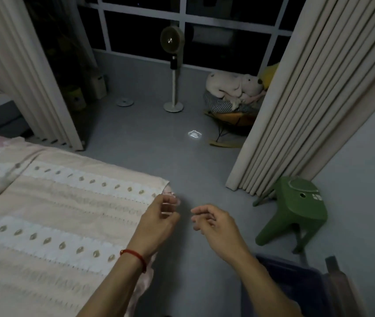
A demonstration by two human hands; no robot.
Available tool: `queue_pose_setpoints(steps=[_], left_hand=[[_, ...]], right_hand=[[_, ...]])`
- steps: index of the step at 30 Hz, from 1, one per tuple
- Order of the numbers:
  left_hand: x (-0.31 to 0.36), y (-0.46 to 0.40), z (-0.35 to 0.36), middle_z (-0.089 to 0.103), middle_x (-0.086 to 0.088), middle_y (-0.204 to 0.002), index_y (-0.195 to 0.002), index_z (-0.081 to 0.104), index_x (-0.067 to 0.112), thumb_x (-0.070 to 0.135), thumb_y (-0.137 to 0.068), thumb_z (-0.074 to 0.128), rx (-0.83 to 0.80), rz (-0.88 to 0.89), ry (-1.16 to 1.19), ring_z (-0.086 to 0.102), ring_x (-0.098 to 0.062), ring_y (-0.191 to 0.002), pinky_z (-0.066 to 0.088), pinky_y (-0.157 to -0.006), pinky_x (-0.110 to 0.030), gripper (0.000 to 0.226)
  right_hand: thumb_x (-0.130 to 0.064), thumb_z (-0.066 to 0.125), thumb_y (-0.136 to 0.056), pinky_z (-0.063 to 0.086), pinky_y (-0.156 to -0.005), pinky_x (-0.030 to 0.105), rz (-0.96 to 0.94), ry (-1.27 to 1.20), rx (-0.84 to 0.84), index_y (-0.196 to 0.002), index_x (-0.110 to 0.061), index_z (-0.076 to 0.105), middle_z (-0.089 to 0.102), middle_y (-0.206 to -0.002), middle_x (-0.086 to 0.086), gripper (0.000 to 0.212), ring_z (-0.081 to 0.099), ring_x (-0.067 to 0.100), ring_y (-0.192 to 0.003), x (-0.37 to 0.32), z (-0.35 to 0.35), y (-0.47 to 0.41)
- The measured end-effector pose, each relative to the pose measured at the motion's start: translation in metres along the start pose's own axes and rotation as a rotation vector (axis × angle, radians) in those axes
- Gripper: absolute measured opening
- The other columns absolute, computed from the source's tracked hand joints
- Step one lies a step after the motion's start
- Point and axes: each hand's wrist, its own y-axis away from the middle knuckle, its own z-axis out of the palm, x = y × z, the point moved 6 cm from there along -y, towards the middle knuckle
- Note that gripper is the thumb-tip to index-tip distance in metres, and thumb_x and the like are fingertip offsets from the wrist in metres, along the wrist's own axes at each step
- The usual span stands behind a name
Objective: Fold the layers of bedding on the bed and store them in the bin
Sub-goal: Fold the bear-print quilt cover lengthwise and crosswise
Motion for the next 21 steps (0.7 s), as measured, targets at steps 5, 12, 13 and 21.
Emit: queue_pose_setpoints(steps=[5,12,13,21], left_hand=[[0.013,-0.144,0.006,0.064,0.005,-0.112,-0.118,0.056,0.026,0.012,-0.094,0.061,0.03,-0.051,-0.07,0.063,-0.002,-0.091,0.055,-0.076,-0.022,0.028],[0.042,-0.328,-0.007,0.062,0.002,-0.117,-0.119,0.055,0.027,0.016,-0.093,0.062,0.244,-0.118,-0.11,0.062,-0.011,-0.099,0.056,-0.089,-0.037,0.029],[0.047,-0.344,-0.007,0.062,0.0,-0.118,-0.12,0.055,0.026,0.015,-0.094,0.062,0.267,-0.139,-0.102,0.062,-0.012,-0.099,0.056,-0.084,-0.035,0.029],[0.103,-0.5,-0.016,0.061,0.004,-0.118,-0.121,0.055,0.031,0.018,-0.093,0.064,0.457,-0.166,-0.051,0.063,-0.012,-0.103,0.059,-0.088,-0.041,0.032]], right_hand=[[-0.009,0.062,-0.096,0.058,-0.081,0.026,0.001,-0.024,0.007,-0.094,-0.033,0.069,0.076,-0.095,-0.004,0.024,0.072,0.01,-0.085,-0.007,-0.022,-0.146],[-0.014,0.06,-0.096,0.059,-0.083,0.029,-0.133,-0.004,-0.203,-0.097,-0.033,0.07,0.075,-0.096,-0.008,0.021,0.071,0.009,-0.088,-0.026,-0.037,-0.375],[-0.013,0.06,-0.097,0.058,-0.081,0.027,-0.15,-0.01,-0.223,-0.096,-0.033,0.069,0.075,-0.096,-0.007,0.022,0.072,0.008,-0.086,-0.031,-0.043,-0.397],[-0.023,0.059,-0.094,0.06,-0.082,0.034,-0.191,0.022,-0.46,-0.096,-0.034,0.069,0.074,-0.094,-0.005,0.016,0.072,0.009,-0.082,-0.087,-0.045,-0.606]])
